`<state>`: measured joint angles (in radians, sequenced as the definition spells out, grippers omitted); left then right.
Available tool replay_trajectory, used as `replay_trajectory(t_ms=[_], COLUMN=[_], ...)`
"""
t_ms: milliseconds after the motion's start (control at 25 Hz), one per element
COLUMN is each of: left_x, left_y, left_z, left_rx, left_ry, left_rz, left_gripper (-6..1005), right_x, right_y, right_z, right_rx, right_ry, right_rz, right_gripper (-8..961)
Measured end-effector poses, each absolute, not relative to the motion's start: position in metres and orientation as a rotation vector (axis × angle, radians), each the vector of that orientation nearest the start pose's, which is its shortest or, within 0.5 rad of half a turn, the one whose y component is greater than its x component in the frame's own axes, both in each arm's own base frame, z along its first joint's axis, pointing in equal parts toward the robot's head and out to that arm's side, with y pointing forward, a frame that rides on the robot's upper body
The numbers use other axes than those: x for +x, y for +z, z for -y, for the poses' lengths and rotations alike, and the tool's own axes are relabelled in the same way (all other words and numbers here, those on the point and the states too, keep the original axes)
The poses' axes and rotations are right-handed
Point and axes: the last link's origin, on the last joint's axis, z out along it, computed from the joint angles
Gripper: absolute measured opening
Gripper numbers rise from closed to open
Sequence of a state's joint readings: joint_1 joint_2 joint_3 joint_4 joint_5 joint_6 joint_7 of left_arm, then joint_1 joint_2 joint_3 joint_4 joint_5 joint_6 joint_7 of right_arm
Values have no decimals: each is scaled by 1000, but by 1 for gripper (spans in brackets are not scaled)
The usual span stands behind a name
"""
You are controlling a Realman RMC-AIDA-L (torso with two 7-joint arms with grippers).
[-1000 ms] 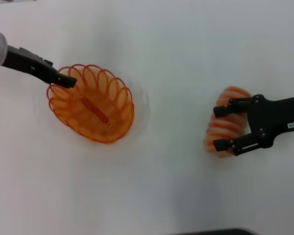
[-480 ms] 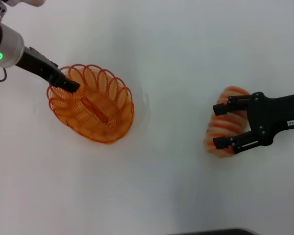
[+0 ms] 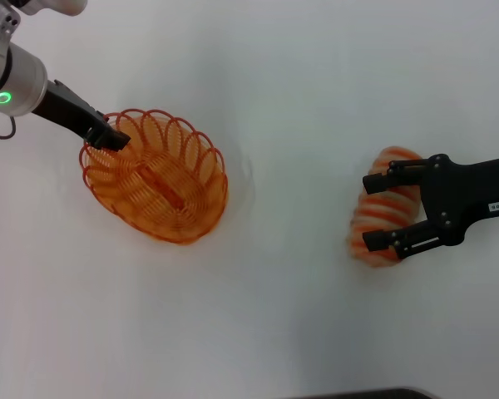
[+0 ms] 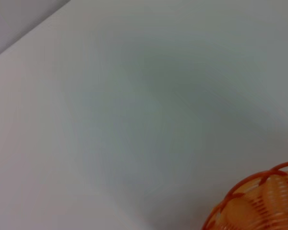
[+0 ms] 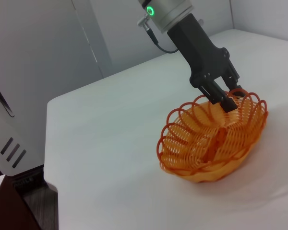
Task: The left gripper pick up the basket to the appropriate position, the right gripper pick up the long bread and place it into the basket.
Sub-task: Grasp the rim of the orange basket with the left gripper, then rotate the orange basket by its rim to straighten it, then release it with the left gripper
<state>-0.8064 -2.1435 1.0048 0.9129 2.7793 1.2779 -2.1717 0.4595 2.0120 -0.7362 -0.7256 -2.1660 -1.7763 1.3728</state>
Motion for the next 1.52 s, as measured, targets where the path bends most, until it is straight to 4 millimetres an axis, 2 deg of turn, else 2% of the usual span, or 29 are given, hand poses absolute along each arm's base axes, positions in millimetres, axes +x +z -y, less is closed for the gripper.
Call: replay_trajectory(t_ms=[400, 600, 960, 1120, 1520], left_x=[-215, -215, -213, -213, -222], left_y=[-19, -17, 1, 7, 13], left_z=[-407, -409, -408, -401, -382], left_rx=[-2572, -2536, -2453, -2441, -2342], left_ry=[476, 472, 433, 391, 287], left_rz=[760, 806, 1072, 1221, 1465], left_gripper=[319, 126, 112, 85, 70], right_x=[290, 290, 289, 290, 289], right_y=[21, 21, 23, 25, 27], right_z=[-286, -286, -288, -289, -291], right_rx=[-2988, -2988, -2981, -2959, -2912], right_ry=[488, 487, 494, 511, 560], right_rz=[-597, -593, -590, -597, -596], right_gripper=[946, 945, 943, 942, 941])
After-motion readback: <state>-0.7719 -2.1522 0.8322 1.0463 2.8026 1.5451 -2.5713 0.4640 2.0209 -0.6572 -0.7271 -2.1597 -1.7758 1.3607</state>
